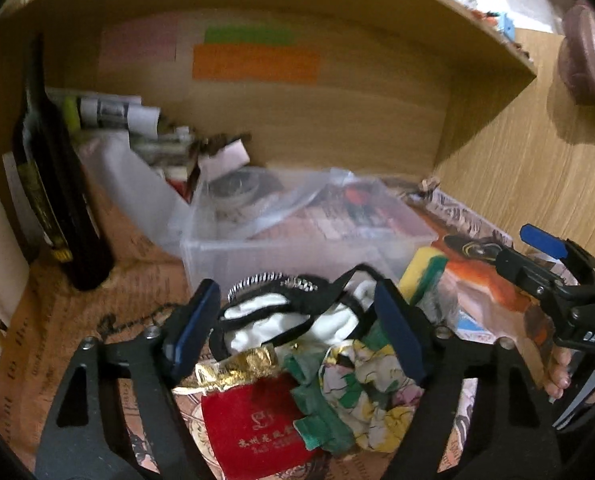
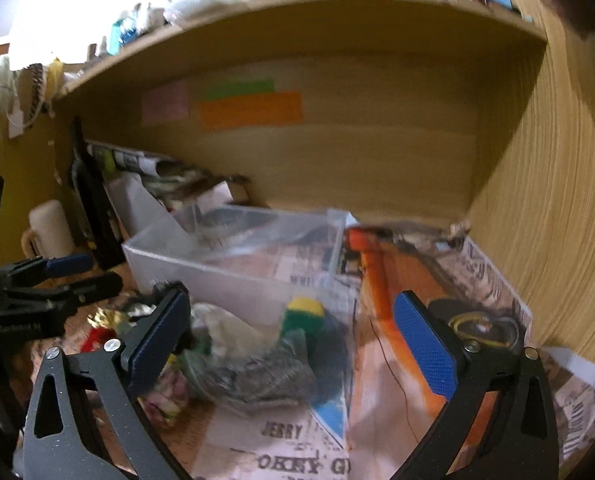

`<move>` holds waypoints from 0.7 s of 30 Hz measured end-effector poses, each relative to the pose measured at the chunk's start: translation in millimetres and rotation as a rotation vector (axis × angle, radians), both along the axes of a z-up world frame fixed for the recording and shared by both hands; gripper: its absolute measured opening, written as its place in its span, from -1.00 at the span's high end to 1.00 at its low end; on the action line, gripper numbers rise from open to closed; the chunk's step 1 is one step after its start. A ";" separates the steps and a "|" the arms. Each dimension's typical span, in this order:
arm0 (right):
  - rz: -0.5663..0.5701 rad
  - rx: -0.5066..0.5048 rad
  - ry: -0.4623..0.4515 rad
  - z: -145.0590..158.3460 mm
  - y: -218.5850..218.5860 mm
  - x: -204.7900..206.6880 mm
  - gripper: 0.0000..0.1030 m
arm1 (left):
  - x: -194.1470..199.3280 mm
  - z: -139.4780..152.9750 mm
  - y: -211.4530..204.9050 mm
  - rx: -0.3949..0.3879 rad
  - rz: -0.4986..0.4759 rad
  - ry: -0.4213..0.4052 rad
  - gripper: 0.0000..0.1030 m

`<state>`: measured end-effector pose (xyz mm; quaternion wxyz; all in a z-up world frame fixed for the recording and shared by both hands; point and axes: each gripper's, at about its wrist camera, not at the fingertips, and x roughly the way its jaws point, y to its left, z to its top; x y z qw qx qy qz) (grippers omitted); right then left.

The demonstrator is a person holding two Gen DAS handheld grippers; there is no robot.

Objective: Organize soft objects
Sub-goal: 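Grasp the yellow-green sponge with the right gripper while the left gripper grasps the black-and-white eye mask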

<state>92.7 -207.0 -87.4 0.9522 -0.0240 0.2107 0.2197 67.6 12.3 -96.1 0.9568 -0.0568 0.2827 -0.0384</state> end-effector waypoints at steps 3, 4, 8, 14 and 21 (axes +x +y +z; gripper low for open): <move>0.000 -0.006 0.044 -10.2 -5.1 7.8 -0.82 | 5.0 -7.7 0.3 -0.012 -0.012 0.033 -0.42; 0.002 -0.009 0.058 -13.3 -6.3 10.3 -0.76 | 7.7 -10.0 -0.1 -0.009 -0.015 0.041 -0.42; 0.020 -0.011 0.108 -22.3 -6.5 22.6 -0.60 | 21.5 -18.3 -4.6 -0.005 -0.034 0.078 -0.31; 0.053 -0.003 0.152 -26.3 1.4 39.0 -0.50 | 39.7 -28.3 -13.0 -0.024 -0.077 0.123 -0.20; 0.086 0.015 0.233 -38.2 11.5 60.0 -0.24 | 53.7 -40.6 -17.5 -0.042 -0.101 0.150 0.00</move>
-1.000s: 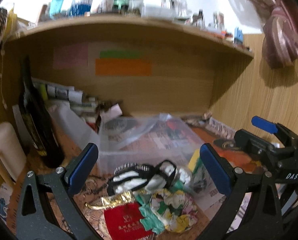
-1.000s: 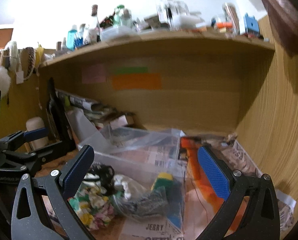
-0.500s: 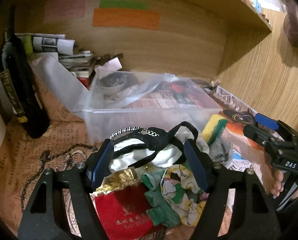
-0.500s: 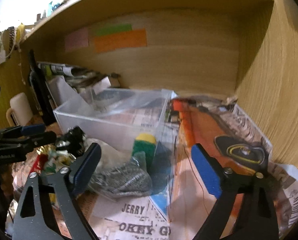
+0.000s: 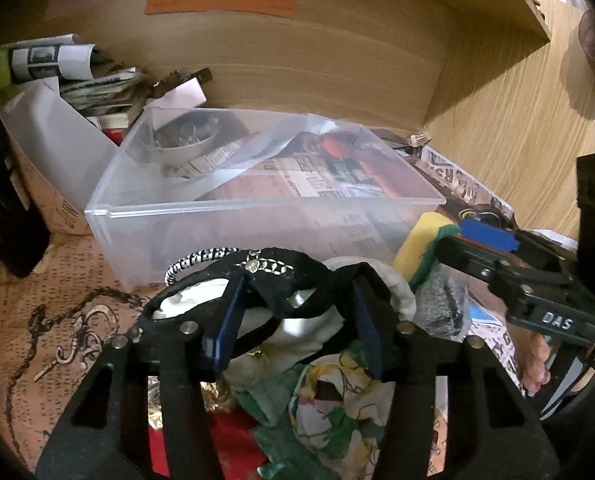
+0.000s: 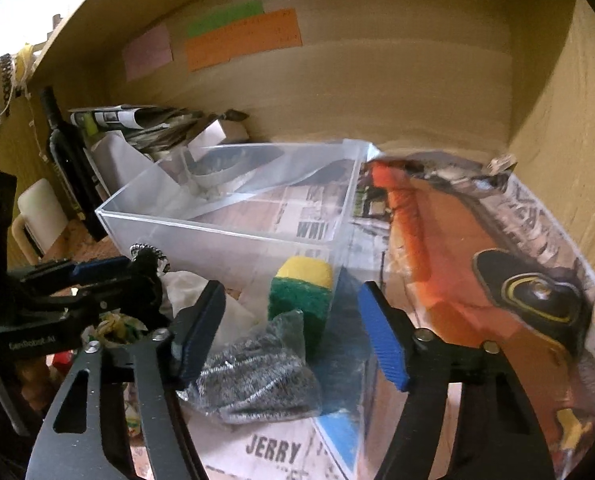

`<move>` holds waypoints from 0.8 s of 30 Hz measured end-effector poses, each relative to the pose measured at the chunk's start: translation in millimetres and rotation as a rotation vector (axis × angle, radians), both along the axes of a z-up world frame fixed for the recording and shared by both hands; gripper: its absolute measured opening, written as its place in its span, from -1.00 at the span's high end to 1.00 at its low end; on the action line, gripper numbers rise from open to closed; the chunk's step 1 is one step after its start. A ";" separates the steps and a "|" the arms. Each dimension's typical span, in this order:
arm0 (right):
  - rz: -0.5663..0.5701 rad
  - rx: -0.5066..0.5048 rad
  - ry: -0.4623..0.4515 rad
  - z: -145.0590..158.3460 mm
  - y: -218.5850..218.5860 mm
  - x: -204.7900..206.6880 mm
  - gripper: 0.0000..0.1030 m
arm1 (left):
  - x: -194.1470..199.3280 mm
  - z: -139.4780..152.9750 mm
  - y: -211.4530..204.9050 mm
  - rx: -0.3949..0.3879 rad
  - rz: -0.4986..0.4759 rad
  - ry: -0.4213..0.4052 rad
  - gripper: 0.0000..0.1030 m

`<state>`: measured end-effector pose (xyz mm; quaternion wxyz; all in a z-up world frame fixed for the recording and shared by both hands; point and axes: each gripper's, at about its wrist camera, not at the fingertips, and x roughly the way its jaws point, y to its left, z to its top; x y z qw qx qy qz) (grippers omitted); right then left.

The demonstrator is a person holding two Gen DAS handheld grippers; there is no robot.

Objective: Organize soft objects
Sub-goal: 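Grasp the yellow-green sponge with the right gripper while the left gripper grasps the black-and-white eye mask, then carry the sponge and mask into the clear plastic box and open both grippers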

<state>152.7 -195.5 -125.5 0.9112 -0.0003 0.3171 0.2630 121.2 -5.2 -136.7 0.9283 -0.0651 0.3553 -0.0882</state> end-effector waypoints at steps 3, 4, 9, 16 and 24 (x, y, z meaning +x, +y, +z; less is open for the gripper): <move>0.002 0.018 0.033 -3.7 0.5 6.4 -0.04 | -0.5 -0.7 1.6 -0.009 -0.005 -0.005 0.12; 0.003 0.027 0.044 -4.9 0.0 8.6 0.10 | -1.4 -0.8 1.8 -0.011 -0.004 -0.006 0.15; -0.006 0.056 0.070 -8.4 -3.0 13.3 0.41 | -6.6 -1.6 8.2 -0.057 0.002 -0.011 0.54; -0.019 0.041 -0.004 1.7 -1.7 1.6 0.43 | -13.1 4.5 5.9 -0.064 -0.012 -0.034 0.76; -0.009 0.063 -0.078 22.3 -4.7 -12.1 0.43 | -27.4 24.8 6.8 -0.052 -0.004 -0.095 0.82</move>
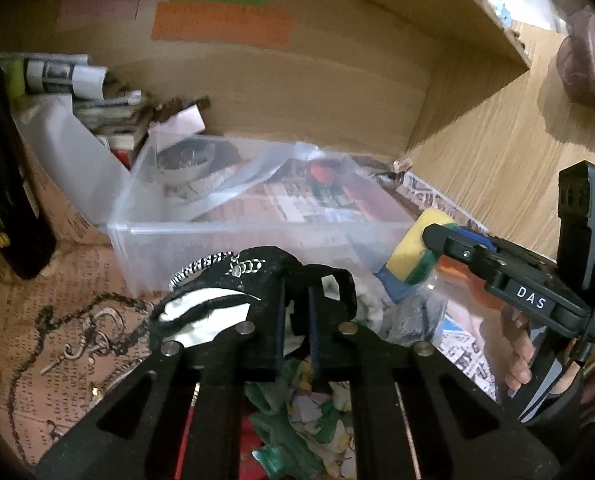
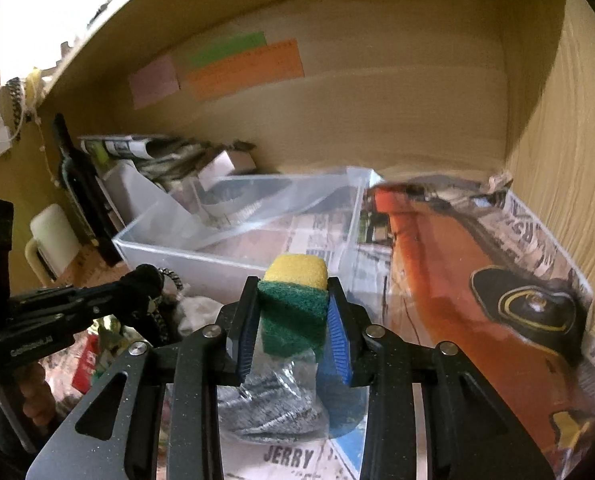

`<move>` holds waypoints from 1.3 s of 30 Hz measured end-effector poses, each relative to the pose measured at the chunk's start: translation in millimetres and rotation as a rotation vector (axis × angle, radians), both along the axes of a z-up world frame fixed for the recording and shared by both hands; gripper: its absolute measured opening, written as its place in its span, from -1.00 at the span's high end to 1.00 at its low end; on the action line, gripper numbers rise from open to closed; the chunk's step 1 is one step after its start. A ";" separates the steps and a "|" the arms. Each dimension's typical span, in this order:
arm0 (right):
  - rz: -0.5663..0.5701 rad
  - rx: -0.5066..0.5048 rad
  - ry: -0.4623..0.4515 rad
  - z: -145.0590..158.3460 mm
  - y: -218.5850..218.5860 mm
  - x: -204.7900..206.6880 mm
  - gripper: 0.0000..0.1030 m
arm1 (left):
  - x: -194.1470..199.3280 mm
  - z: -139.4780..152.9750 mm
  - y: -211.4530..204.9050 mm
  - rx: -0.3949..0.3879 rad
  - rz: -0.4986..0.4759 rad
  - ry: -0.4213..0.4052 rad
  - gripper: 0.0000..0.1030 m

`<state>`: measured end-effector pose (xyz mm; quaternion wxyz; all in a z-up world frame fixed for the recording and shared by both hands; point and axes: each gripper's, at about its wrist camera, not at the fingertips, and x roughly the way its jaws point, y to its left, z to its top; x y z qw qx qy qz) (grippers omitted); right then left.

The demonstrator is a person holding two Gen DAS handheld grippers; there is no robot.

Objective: Organize soft objects
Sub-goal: 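Carry the sponge and mask into the clear plastic box and open both grippers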

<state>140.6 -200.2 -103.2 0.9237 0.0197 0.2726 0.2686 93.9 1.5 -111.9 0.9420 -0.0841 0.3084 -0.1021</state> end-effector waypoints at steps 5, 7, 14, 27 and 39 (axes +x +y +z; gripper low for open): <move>0.004 0.024 -0.056 16.8 -0.8 -9.1 0.43 | -8.4 20.8 3.8 -0.004 0.014 -0.060 0.83; 0.009 0.035 -0.075 22.6 -1.2 -11.4 0.43 | -9.8 29.6 6.3 -0.011 0.018 -0.082 0.83; 0.020 0.056 -0.129 39.1 2.3 -15.7 0.43 | -13.0 61.3 14.7 -0.022 0.033 -0.154 0.83; 0.031 0.048 -0.189 62.4 18.4 5.2 0.43 | 11.4 106.5 35.9 -0.008 0.089 -0.236 0.83; 0.050 -0.038 -0.133 52.6 39.2 54.5 0.43 | 86.3 80.8 47.0 0.071 0.152 -0.137 0.83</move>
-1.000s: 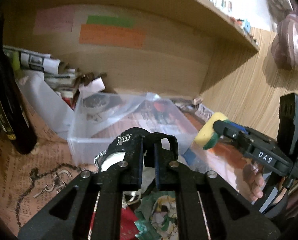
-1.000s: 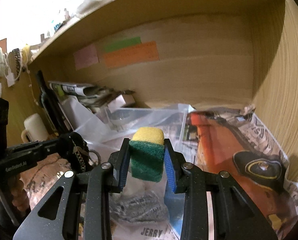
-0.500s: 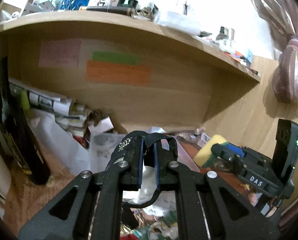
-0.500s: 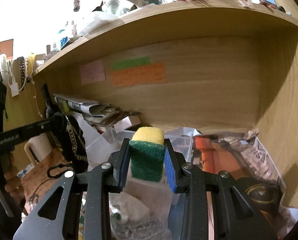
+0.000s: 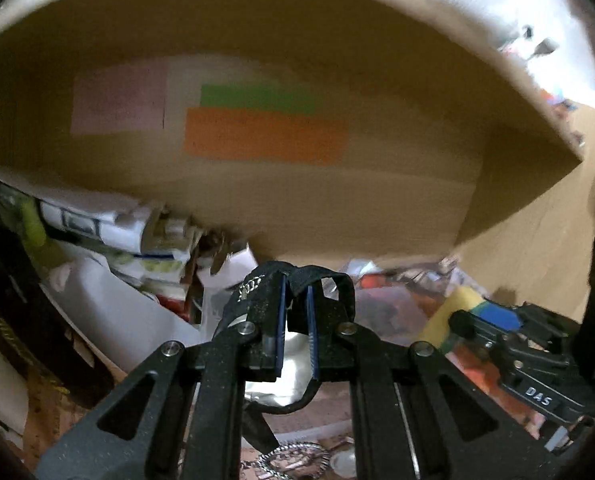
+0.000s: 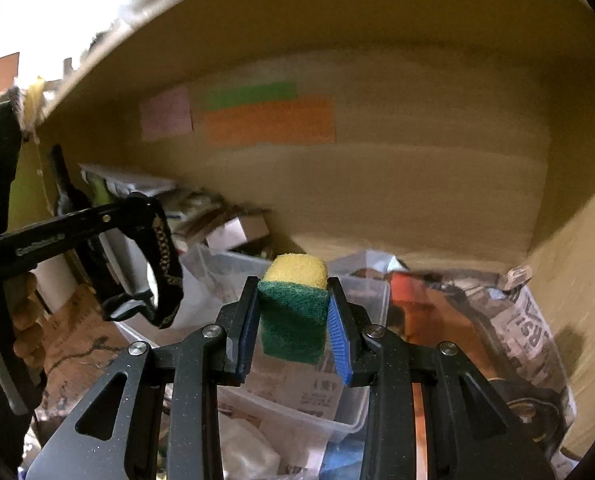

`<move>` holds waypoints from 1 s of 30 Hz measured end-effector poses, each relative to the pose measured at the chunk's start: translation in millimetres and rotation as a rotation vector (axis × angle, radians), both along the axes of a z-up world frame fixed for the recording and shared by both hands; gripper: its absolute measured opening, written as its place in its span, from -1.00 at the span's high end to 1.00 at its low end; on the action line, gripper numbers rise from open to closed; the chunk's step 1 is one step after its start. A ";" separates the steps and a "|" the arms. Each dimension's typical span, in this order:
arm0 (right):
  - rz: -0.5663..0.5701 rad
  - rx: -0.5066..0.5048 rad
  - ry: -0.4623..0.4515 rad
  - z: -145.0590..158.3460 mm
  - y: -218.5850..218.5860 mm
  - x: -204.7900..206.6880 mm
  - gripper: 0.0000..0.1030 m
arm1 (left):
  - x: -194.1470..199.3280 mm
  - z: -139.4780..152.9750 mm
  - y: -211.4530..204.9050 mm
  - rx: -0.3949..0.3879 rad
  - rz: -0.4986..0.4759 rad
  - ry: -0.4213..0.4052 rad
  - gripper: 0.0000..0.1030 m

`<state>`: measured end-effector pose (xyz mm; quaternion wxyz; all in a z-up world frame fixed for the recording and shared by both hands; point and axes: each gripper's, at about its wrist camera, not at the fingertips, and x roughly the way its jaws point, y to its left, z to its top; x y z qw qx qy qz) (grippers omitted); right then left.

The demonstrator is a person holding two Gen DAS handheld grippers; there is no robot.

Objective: Organize soft objects
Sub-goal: 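Carry the sponge and mask into the clear plastic box and open both grippers, then grasp the floral scrunchie with the right gripper while the left gripper grasps the green sock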

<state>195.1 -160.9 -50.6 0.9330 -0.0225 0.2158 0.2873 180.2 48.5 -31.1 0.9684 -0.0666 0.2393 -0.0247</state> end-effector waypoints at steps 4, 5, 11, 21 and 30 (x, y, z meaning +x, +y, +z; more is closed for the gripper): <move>0.008 -0.052 0.065 -17.2 6.3 17.6 0.43 | 25.4 -28.9 2.3 -0.001 0.000 0.101 0.83; 0.009 -0.062 0.081 -21.3 7.3 21.6 0.43 | 31.1 -36.5 3.1 -0.007 -0.004 0.125 0.83; 0.021 -0.105 0.165 -40.6 12.2 41.0 0.42 | 49.2 -59.7 -3.3 -0.014 -0.050 0.216 0.82; 0.012 -0.138 0.181 -47.4 17.9 47.1 -0.04 | 44.9 -63.5 -14.9 0.022 -0.065 0.236 0.03; 0.017 -0.087 0.058 -15.8 8.9 12.9 -0.48 | 5.4 -34.5 -4.7 0.012 -0.038 0.144 -0.36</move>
